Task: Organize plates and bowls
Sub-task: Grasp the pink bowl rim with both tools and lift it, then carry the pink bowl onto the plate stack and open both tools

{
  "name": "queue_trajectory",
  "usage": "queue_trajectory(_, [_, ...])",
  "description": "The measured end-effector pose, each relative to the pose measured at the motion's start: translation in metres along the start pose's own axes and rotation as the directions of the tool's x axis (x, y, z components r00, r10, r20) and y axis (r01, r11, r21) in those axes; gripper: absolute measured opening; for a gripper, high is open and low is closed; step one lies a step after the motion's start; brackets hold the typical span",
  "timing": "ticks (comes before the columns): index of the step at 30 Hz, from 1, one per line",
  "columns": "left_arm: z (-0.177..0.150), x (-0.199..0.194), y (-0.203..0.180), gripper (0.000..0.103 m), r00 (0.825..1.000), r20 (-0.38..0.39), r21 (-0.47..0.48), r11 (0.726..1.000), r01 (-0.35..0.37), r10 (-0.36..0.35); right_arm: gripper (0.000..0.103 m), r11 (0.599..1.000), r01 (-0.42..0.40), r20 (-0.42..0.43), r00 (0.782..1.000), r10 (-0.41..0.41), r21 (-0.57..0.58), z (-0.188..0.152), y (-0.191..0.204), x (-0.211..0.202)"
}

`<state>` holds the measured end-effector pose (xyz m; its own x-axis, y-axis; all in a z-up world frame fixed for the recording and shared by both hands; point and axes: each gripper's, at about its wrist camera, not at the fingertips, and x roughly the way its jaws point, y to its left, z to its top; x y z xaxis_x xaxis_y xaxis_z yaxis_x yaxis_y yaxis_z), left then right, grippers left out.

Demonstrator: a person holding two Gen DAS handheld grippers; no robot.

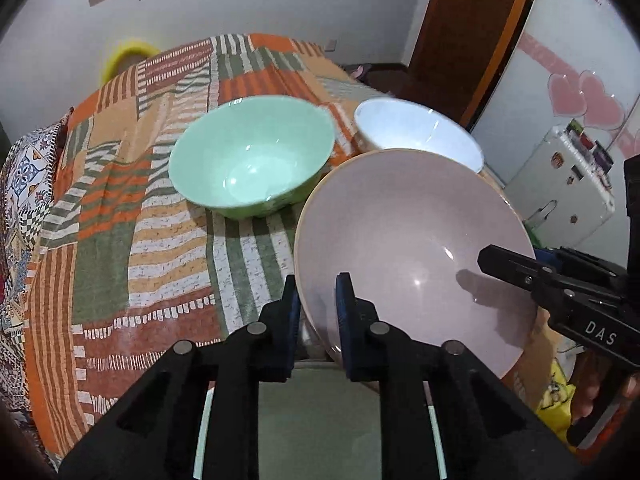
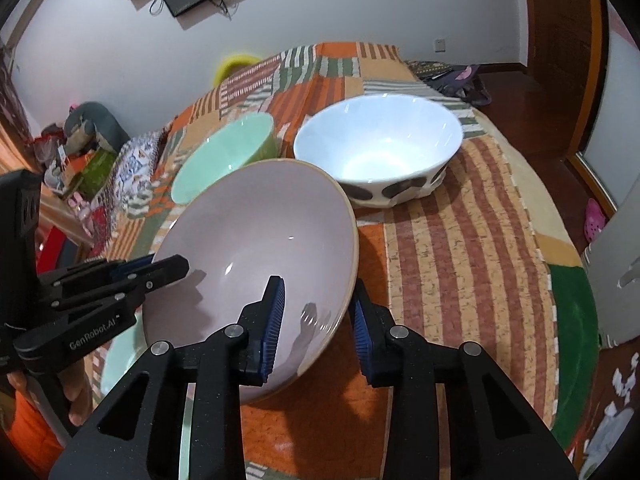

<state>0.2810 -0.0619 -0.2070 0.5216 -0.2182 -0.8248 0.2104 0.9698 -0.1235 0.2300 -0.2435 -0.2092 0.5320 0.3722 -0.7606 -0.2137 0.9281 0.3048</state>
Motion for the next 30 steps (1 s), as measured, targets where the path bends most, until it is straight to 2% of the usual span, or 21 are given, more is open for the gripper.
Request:
queue_trajectory(7, [0.005,-0.041,-0.001,0.017,0.996,0.087,-0.022,1.0,0.018,-0.016,0.03,1.0,-0.003,0.069,0.998,0.005,-0.028,0.007,0.011,-0.03])
queue_trajectory(11, [-0.003,-0.064,0.004,0.017,0.993,0.115,-0.028,1.0,0.0,0.003,0.03,0.999,-0.032,0.09,0.995,0.035,-0.043,0.009,0.023,-0.04])
queue_trajectory(20, [-0.038,-0.117,0.038,0.016,0.985,0.142,-0.089,0.993,-0.082,0.094,0.03,0.986,-0.104,0.085,0.99,0.115,-0.133,0.003,0.072,-0.038])
queue_trajectory(30, [-0.086,-0.175,0.096,0.016,0.964,0.176,-0.213,0.963,-0.163,0.201,0.03,0.947,-0.186,0.032,0.979,0.201,-0.261,-0.007,0.144,-0.019])
